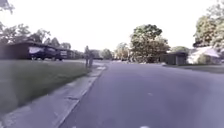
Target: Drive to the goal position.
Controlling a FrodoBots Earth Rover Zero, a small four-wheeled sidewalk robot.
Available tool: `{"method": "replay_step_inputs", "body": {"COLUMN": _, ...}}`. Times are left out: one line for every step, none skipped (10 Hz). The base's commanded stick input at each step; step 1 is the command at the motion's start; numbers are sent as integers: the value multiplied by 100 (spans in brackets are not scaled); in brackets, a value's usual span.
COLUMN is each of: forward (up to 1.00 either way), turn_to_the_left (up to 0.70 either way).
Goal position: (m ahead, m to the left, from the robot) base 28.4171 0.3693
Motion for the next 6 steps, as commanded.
{"method": "replay_step_inputs", "body": {"forward": 100, "turn_to_the_left": 0}}
{"method": "replay_step_inputs", "body": {"forward": 100, "turn_to_the_left": 0}}
{"method": "replay_step_inputs", "body": {"forward": 100, "turn_to_the_left": 0}}
{"method": "replay_step_inputs", "body": {"forward": 100, "turn_to_the_left": 0}}
{"method": "replay_step_inputs", "body": {"forward": 100, "turn_to_the_left": 0}}
{"method": "replay_step_inputs", "body": {"forward": 100, "turn_to_the_left": 0}}
